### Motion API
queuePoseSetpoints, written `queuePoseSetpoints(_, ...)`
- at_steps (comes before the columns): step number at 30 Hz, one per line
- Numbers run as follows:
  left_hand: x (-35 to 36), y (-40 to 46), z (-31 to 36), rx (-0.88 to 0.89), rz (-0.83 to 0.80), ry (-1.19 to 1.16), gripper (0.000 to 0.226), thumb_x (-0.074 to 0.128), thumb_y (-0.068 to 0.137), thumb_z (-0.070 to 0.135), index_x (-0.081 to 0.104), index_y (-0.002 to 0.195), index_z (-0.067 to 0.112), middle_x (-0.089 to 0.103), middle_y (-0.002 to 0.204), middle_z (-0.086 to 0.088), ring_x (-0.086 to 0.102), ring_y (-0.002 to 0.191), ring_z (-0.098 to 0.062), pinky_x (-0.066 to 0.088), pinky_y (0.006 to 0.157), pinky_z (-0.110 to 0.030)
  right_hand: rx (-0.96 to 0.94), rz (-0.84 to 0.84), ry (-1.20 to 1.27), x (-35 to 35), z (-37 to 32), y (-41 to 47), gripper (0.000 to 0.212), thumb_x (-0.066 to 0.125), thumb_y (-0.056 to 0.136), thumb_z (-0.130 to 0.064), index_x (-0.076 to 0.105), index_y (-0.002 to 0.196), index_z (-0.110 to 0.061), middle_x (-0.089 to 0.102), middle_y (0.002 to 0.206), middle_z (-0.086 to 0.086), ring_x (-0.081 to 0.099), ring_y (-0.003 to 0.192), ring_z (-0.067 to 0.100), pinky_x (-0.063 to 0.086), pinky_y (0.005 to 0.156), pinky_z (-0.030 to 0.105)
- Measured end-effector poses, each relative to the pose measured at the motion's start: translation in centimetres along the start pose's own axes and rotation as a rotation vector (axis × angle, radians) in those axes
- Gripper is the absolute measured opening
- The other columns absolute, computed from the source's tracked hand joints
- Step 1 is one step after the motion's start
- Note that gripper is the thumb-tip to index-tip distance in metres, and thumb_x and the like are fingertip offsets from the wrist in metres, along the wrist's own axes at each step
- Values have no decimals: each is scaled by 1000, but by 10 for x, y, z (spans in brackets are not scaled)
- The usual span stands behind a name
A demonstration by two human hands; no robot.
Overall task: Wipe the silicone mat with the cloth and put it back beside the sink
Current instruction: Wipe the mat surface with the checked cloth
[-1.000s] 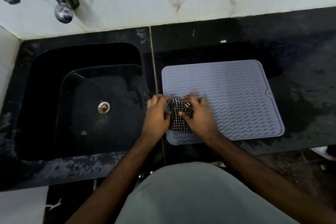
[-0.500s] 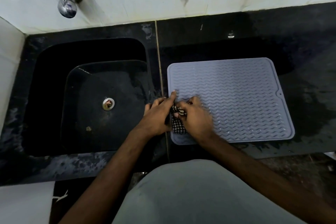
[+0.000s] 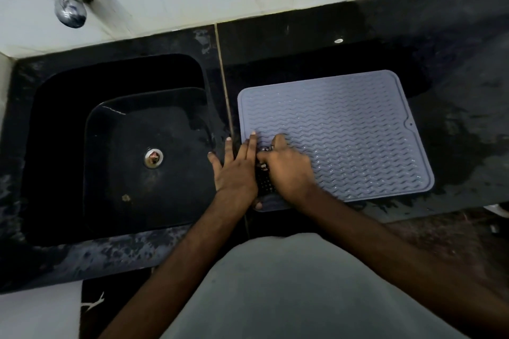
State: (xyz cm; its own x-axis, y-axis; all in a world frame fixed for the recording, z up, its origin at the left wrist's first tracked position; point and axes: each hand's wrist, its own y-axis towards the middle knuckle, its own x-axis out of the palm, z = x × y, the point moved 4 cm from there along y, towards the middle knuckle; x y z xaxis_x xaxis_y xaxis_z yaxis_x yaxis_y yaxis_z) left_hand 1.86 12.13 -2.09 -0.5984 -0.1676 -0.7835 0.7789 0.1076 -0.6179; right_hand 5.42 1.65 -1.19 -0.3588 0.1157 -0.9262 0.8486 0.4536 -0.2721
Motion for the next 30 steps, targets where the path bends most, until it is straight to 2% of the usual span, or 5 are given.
queuePoseSetpoints(4, 2, -1, 3, -44, -36, 71, 159, 94, 58, 43, -33, 152, 22, -17, 167, 10, -19, 152, -33, -1, 113, -72, -18, 40, -179, -4, 21, -12, 41, 40, 100, -28, 44, 137, -45, 39, 119, 9, 65, 84, 25, 55, 60, 41)
queuePoseSetpoints(15, 0, -3, 15, -28, -21, 113, 157, 92, 60, 49, -30, 152, 13, -20, 167, 2, -19, 152, -34, -1, 116, -69, 76, 29, -180, -22, 78, -24, 44, 40, 102, -22, 43, 140, -45, 37, 116, 7, 64, 83, 25, 56, 70, 44)
queuePoseSetpoints(22, -3, 13, 76, 402, 149, -327, 145, 88, 63, 56, -17, 158, 22, -11, 169, 0, -10, 154, -16, 5, 126, -49, 103, 0, -171, -21, 75, -25, 24, 57, 93, -18, 62, 117, -24, 38, 119, 11, 66, 83, 27, 60, 66, 44)
queuePoseSetpoints(26, 15, 28, 83, 352, 176, -509, 158, 95, 51, 51, -14, 159, 14, -17, 167, 3, -10, 153, -12, 4, 126, -47, 115, 10, -151, -18, 79, -23, 18, 61, 92, -23, 64, 108, -29, 40, 112, 8, 64, 76, 24, 59, 59, 41)
queuePoseSetpoints(30, 21, 33, 79, 340, 149, -515, 167, 94, 47, 59, -26, 155, 17, -42, 151, 17, -18, 151, -11, -4, 125, -42, 126, 61, -167, -22, 102, -26, 30, 55, 96, -29, 55, 124, -39, 40, 115, 8, 62, 83, 24, 54, 56, 39)
